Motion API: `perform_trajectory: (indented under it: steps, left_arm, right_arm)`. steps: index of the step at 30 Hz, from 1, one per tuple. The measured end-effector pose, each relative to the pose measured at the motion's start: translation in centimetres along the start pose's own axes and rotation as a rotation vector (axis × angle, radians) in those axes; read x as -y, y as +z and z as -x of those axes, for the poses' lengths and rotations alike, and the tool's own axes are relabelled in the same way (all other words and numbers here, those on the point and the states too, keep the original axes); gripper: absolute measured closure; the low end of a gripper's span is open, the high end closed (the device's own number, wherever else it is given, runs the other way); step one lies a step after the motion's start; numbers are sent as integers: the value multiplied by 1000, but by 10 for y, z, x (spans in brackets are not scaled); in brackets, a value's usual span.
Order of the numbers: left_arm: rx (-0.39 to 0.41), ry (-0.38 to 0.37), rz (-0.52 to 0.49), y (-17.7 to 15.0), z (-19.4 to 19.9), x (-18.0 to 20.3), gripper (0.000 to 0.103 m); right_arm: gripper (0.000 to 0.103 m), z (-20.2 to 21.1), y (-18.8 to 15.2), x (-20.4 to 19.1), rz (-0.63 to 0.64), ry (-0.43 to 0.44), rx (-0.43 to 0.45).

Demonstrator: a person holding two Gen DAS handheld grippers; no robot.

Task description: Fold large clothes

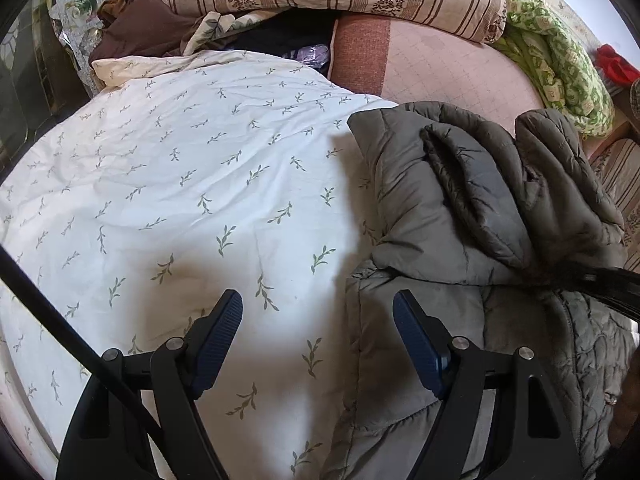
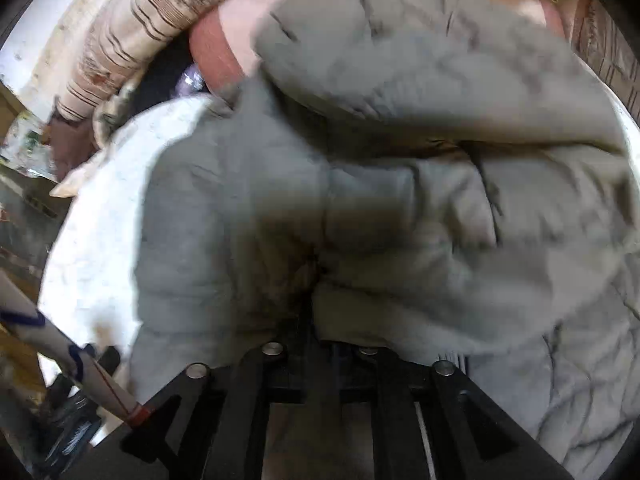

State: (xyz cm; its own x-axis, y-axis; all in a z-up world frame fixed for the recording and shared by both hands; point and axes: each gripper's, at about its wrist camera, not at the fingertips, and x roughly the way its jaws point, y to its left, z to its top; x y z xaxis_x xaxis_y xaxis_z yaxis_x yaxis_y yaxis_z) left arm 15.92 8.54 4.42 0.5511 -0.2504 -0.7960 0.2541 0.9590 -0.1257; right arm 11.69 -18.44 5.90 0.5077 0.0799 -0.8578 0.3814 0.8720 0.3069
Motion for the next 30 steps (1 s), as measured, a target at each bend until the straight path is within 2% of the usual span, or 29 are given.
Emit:
perform_trajectory:
  steps: [2, 3, 4, 7, 9, 12, 15, 18, 21, 25, 30]
  left_arm:
    - [7, -7, -3, 0, 3, 1, 26]
    - [12, -10, -5, 0, 5, 2, 26]
    - [17, -10, -9, -1, 7, 3, 26]
    - [27, -3, -20, -2, 9, 5, 26]
    - [23, -3, -18, -3, 9, 5, 26]
    - [12, -4, -19, -3, 8, 6, 26]
    - [10, 9, -24, -4, 6, 7, 26]
    - [5, 7, -21, -2, 5, 6, 26]
    - [2, -20, -9, 0, 5, 4, 26]
    - [-3, -30, -14, -1, 5, 7, 26]
    - [-2, -12, -25, -3, 5, 9, 26]
  right_arm:
    - [66, 29, -10, -5, 46, 17, 51]
    - [41, 44, -15, -7, 62, 6, 62]
    - [35, 56, -21, -8, 67, 8, 71]
    - [36, 83, -29, -8, 103, 4, 75]
    - [36, 103, -19, -8, 148, -69, 143]
    - [36, 112, 19, -8, 178, -216, 270]
    - [36, 87, 60, -5, 179, -317, 303]
    - [37, 33, 78, 8, 166, -392, 182]
    - [42, 0, 49, 20, 117, -328, 48]
    - [42, -7, -3, 17, 225, -381, 44]
    - [41, -15, 4, 29, 179, -356, 18]
